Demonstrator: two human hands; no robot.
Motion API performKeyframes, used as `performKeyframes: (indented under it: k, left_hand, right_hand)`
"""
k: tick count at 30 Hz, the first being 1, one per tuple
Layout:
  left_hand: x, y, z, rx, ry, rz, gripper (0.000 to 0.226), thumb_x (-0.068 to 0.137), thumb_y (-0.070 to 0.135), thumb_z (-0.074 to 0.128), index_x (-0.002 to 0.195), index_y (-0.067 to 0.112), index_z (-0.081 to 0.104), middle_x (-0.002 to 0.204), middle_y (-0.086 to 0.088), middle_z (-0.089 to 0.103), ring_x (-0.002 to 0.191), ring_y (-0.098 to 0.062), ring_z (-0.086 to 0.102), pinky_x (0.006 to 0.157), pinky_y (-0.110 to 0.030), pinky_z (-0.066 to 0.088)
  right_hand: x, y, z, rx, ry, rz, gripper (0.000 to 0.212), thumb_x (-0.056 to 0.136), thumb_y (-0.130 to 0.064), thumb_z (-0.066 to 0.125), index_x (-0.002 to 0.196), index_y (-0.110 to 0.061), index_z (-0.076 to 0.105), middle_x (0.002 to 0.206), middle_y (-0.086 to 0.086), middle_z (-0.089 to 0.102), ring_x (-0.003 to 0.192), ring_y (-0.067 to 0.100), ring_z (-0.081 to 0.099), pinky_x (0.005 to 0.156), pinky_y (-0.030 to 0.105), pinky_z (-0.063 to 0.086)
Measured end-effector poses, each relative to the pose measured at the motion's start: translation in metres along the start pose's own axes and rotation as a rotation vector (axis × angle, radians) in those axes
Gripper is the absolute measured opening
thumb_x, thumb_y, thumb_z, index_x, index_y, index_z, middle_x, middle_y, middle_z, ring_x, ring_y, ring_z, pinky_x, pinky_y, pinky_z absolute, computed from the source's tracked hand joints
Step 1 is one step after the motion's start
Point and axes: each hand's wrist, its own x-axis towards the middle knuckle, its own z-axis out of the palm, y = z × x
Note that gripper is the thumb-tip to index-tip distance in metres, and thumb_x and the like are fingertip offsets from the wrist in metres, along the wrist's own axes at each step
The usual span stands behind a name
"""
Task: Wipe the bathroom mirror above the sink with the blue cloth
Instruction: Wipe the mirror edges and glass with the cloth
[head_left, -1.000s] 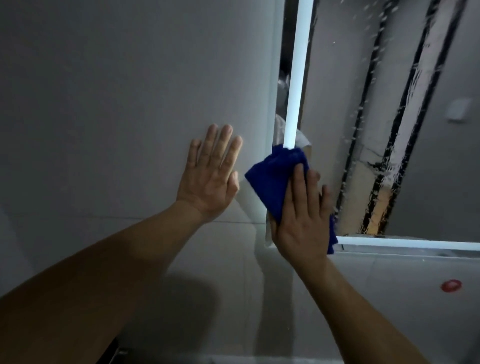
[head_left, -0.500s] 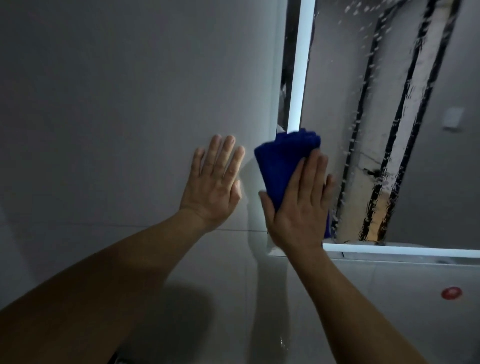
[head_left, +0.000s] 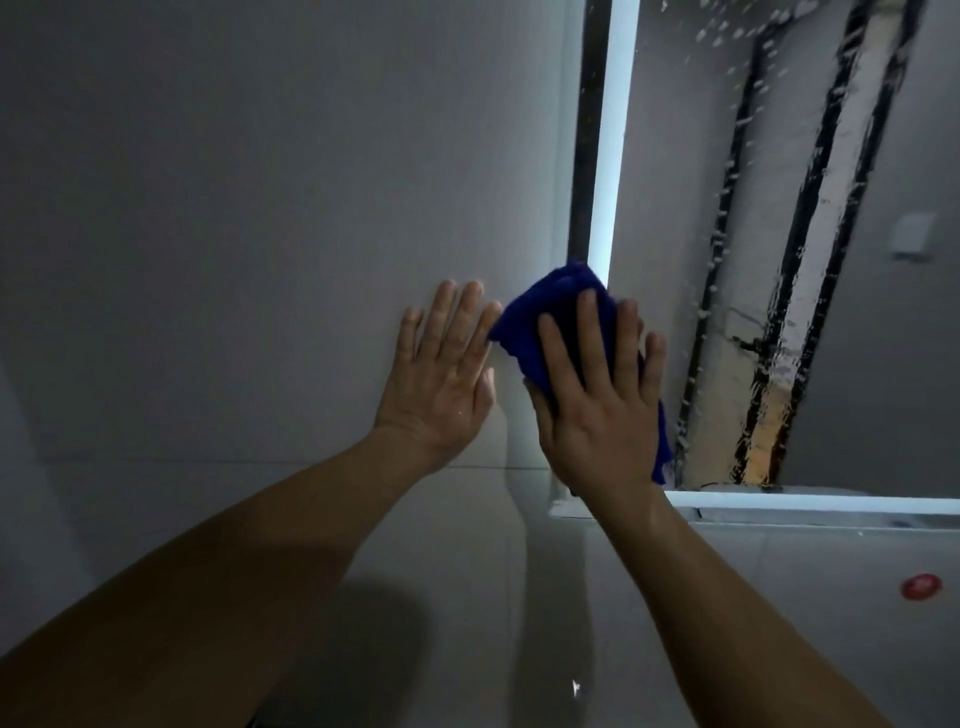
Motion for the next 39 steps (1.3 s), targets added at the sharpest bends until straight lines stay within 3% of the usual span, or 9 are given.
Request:
performKeyframes:
  k: [9,12,17,20,23,26,30,35,39]
  left_hand:
    - [0.001,0.0,0.001,0.011,-0.022,-0.017,0.067,0.1,0.032,0.029,0.159,0.016,0.001,0.166,-0.007,-0.009,0.153,-0.027,-0.008,0.123,-0.047,-0.003]
    - [-0.001,0.0,0.001,0.034,-0.041,-0.006,0.067,0.101,0.033,0.028,0.159,0.016,-0.001,0.166,-0.007,-0.013,0.153,-0.027,-0.01,0.123,-0.048,-0.004]
    - [0.001,0.0,0.0,0.049,-0.018,0.007,0.065,0.102,0.032,0.025,0.159,0.016,-0.002,0.166,-0.008,-0.01,0.153,-0.028,-0.008,0.123,-0.047,-0.004]
    - [0.001,-0.001,-0.003,0.041,-0.016,0.006,0.066,0.101,0.033,0.026,0.159,0.016,0.0,0.167,-0.008,-0.008,0.154,-0.027,-0.006,0.123,-0.047,-0.004]
    - [0.001,-0.001,-0.005,-0.002,-0.001,0.017,0.065,0.1,0.03,0.028,0.159,0.014,0.006,0.167,-0.009,0.002,0.154,-0.027,0.0,0.124,-0.048,0.0]
    - [0.005,-0.005,-0.011,-0.014,0.017,0.027,0.058,0.099,0.029,0.033,0.155,0.012,0.028,0.162,-0.011,0.022,0.151,-0.029,0.016,0.121,-0.049,0.012]
    - [0.04,-0.023,-0.037,-0.076,0.183,0.092,0.044,0.096,0.027,0.036,0.134,0.009,0.049,0.135,-0.009,0.042,0.126,-0.033,0.042,0.108,-0.051,0.028]
    - [0.129,-0.045,-0.072,-0.044,0.246,0.021,0.047,0.096,0.019,0.039,0.141,0.009,0.038,0.149,-0.015,0.038,0.141,-0.035,0.03,0.116,-0.054,0.023]
    - [0.167,-0.054,-0.082,-0.002,0.24,-0.029,0.053,0.098,0.016,0.039,0.149,0.013,0.03,0.161,-0.011,0.024,0.151,-0.031,0.013,0.122,-0.052,0.012]
  right_hand:
    - [-0.117,0.004,0.008,0.026,-0.154,-0.11,0.077,0.089,-0.031,0.066,0.153,-0.016,0.025,0.166,0.006,0.005,0.151,0.033,0.011,0.119,0.058,0.013]
    - [-0.077,0.004,0.002,0.04,-0.127,-0.073,0.073,0.094,-0.033,0.063,0.153,-0.016,0.025,0.166,0.007,0.005,0.151,0.034,0.01,0.117,0.061,0.016]
    - [0.057,0.013,-0.008,-0.017,0.019,0.055,0.064,0.102,-0.042,0.05,0.155,-0.015,0.027,0.162,0.01,0.012,0.15,0.032,0.004,0.121,0.055,0.004]
    - [0.063,0.01,-0.009,-0.028,0.039,0.085,0.062,0.102,-0.041,0.049,0.154,-0.014,0.029,0.162,0.011,0.016,0.15,0.031,0.006,0.121,0.052,0.003]
    - [0.024,0.009,-0.007,-0.013,-0.014,0.034,0.066,0.1,-0.038,0.055,0.154,-0.012,0.028,0.162,0.013,0.014,0.151,0.032,0.008,0.121,0.055,0.007]
    - [-0.01,0.015,-0.006,-0.027,-0.084,-0.028,0.066,0.098,-0.039,0.058,0.152,-0.011,0.032,0.163,0.013,0.015,0.151,0.033,0.012,0.121,0.054,0.007]
    - [0.011,0.023,-0.012,-0.045,-0.095,-0.08,0.066,0.099,-0.039,0.055,0.154,-0.011,0.029,0.163,0.014,0.014,0.151,0.033,0.01,0.12,0.057,0.011]
    - [0.126,0.033,-0.022,-0.08,0.022,0.006,0.063,0.103,-0.043,0.046,0.155,-0.012,0.027,0.162,0.013,0.017,0.151,0.032,0.012,0.121,0.056,0.008]
    - [0.141,0.031,-0.024,-0.068,0.017,0.031,0.063,0.103,-0.041,0.045,0.156,-0.013,0.025,0.164,0.012,0.015,0.152,0.029,0.007,0.121,0.055,0.008]
